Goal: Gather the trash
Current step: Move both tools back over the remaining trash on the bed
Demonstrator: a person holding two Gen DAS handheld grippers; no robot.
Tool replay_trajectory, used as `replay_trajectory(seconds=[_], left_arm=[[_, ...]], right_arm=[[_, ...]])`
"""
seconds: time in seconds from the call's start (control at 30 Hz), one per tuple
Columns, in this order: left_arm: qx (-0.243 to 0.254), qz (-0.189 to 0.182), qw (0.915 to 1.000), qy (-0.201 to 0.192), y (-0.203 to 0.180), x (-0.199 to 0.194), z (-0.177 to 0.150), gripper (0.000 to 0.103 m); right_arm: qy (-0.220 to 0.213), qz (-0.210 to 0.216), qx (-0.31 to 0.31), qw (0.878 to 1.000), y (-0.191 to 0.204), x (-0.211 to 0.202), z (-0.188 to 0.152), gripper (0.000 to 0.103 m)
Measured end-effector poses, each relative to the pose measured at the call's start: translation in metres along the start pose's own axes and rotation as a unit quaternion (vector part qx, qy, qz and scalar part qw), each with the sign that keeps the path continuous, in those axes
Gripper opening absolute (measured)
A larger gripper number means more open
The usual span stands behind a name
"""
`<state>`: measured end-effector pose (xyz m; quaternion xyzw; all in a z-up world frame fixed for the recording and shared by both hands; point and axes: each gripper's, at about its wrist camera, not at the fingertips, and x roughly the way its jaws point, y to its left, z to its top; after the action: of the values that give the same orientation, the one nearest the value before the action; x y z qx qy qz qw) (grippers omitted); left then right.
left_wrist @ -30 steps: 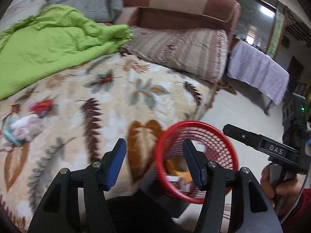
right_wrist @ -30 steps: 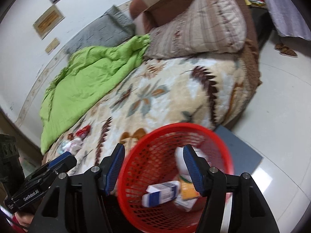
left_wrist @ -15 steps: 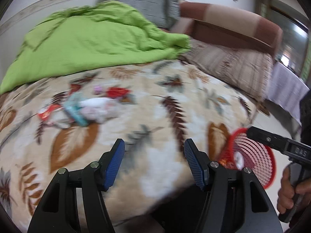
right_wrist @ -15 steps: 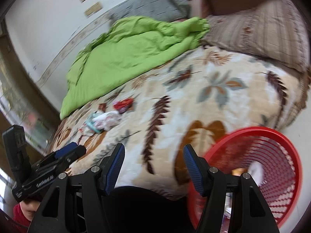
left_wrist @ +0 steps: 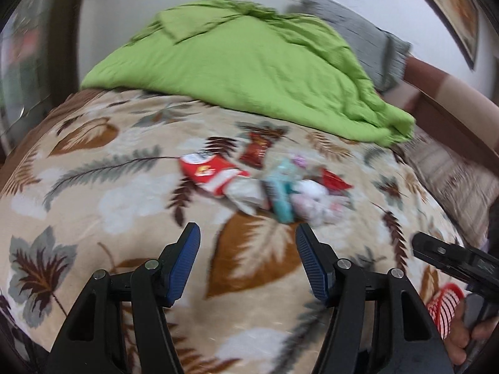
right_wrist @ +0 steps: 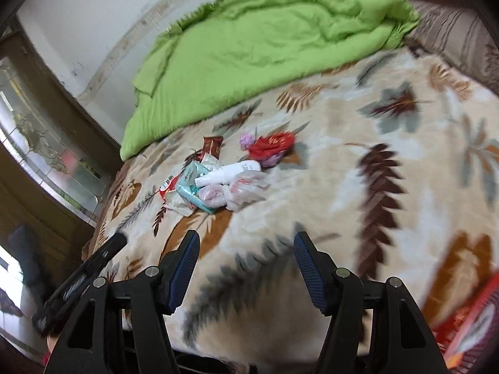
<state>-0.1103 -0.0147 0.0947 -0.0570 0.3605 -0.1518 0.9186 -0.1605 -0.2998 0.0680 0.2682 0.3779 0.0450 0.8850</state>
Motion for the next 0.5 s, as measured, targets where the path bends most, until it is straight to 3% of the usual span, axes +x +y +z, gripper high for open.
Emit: replay_trajectory(seconds=[0.13, 0.33, 0.4, 0.43, 0.5], left_arm=[[-0.02, 0.01, 0.9998, 0.001, 0.016, 0.006, 0.004, 0.062], [-0.043, 0.024, 0.9988, 0.008, 0.032, 0.026, 0.019, 0.062], [-0.063, 0.023, 0.9976, 0.015, 0.04, 0.038, 0.027, 0.062], [-0.073, 0.023, 0.9969, 0.019, 0.043, 0.044, 0.031, 0.062], [-0.102, 0.015, 0.9941, 0.034, 0.053, 0.06, 0.04, 0.062]], right_arm=[[0.021, 0.002, 0.044, 0.999, 0.005, 0.059, 0.026, 0.068], [0.024, -0.014, 0.101, 0.994, -0.003, 0.109, 0.044, 0.068], [0.029, -0.007, 0.112, 0.993, -0.005, 0.122, 0.047, 0.059], [0.029, -0.007, 0.113, 0.993, -0.006, 0.126, 0.047, 0.041], [0.037, 0.01, 0.112, 0.993, -0.008, 0.133, 0.048, 0.031]])
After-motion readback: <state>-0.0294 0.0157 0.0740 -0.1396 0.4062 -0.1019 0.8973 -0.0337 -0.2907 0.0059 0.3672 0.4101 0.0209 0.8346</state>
